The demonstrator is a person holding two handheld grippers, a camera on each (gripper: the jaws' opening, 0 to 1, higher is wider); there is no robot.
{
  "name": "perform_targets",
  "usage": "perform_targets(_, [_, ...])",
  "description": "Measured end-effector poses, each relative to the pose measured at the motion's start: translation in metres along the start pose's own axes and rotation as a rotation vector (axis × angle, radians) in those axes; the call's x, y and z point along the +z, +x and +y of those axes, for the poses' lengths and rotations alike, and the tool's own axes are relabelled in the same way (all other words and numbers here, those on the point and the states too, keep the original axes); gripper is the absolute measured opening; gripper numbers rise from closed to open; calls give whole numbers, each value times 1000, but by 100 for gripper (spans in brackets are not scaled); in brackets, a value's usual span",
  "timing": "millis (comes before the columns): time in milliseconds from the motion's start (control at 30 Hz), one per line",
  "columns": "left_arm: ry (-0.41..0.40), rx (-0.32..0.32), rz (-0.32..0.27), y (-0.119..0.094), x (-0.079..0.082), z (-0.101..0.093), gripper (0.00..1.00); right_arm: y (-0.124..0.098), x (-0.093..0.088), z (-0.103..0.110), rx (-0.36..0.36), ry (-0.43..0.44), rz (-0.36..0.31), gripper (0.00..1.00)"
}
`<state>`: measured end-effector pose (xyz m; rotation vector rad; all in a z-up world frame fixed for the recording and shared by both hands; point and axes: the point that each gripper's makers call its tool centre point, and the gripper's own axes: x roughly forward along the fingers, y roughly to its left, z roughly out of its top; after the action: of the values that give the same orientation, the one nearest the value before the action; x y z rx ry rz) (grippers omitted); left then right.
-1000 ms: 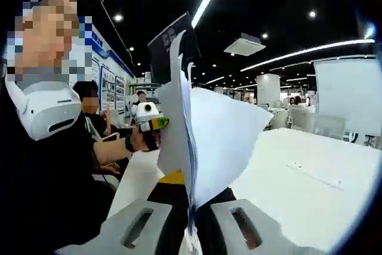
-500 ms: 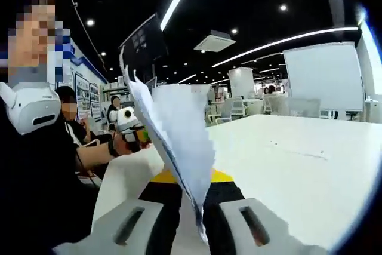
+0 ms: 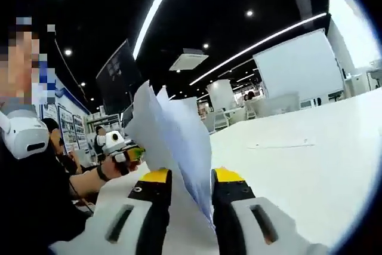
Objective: Organize the stack of printing papers by aligning and flattening the scattered papers on the table
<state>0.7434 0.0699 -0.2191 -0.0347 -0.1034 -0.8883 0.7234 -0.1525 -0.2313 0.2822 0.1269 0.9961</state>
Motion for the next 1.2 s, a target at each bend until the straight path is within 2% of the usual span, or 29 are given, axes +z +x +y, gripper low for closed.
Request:
perform_targets(67, [-31, 16, 32, 2, -11, 3, 28, 0, -1, -1, -7, 5, -9, 24])
perform_targets(167, [-22, 27, 56, 4, -18, 3, 28, 1, -1, -2, -11, 8, -19, 25])
perform_targets(367, [-16, 10, 47, 1, -13, 0, 27, -1, -2, 0, 6, 11, -20, 25])
perform_targets(433, [-19, 5, 50, 1, -14, -1, 26, -1, -6, -3, -19, -14, -1, 25])
perform_targets(500, [-46, -11, 72, 3, -22, -3, 25, -1, -11, -7, -48, -47, 21, 22])
perform_targets(600, [-60, -8, 75, 3, -25, -3, 25, 0, -16, -7, -52, -65, 40, 18])
perform_targets(667, [-67, 0, 82, 3, -26, -2, 23, 0, -21, -7, -64, -97, 62, 10])
perform_targets(767, [-60, 15, 65, 2, -18, -3, 14, 2, -18, -1, -59, -140, 63, 5])
perform_targets(900, [-2, 33, -3, -1, 2, -6, 11, 6, -1, 9, -54, -184, 6, 0])
perform_targets(1000, [13, 42, -24, -5, 13, -8, 10, 10, 10, 13, -78, -219, -10, 0])
perform_targets(1067, [-1, 56, 9, -6, 6, -6, 13, 12, 8, 8, -117, -248, 20, 2])
perform_targets(1133, [-40, 65, 73, -7, -11, -3, 23, 12, -1, -1, -153, -259, 63, 12])
perform_targets(1167, [-60, 67, 104, -8, -19, -1, 28, 12, -7, -6, -165, -230, 84, 14])
perform_targets(1200, [-66, 57, 124, -7, -30, 0, 28, 13, -17, -9, -144, -151, 104, 14])
